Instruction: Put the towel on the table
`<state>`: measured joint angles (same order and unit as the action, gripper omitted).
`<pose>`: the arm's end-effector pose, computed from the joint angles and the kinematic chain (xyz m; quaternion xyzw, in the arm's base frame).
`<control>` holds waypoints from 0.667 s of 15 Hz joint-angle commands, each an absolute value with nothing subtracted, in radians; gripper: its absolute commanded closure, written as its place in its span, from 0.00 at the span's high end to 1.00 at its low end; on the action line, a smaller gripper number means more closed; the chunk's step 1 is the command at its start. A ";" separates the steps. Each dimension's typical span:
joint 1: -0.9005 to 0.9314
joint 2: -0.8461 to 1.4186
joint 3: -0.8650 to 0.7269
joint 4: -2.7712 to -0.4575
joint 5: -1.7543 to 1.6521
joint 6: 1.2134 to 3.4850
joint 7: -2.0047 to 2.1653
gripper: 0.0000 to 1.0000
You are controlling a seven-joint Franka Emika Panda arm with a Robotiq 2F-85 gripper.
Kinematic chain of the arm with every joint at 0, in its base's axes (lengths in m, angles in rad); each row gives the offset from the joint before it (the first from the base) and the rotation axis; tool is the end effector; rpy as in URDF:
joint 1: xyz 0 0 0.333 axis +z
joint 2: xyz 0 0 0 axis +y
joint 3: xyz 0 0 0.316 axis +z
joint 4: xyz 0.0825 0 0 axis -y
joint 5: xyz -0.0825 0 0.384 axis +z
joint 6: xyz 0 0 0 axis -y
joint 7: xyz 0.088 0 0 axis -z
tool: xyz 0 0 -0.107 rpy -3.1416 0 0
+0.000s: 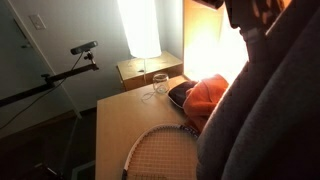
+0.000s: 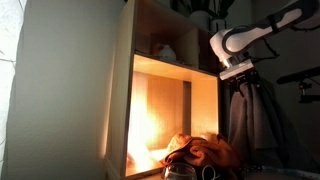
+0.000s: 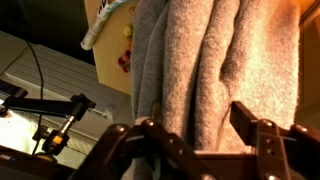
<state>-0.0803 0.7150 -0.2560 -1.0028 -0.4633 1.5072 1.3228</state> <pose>0.6893 -0.2272 0.4503 0.6597 -0.6783 0.0727 0.3152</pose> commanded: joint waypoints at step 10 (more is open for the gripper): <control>-0.100 0.711 -0.236 -0.971 -0.419 1.544 1.289 0.07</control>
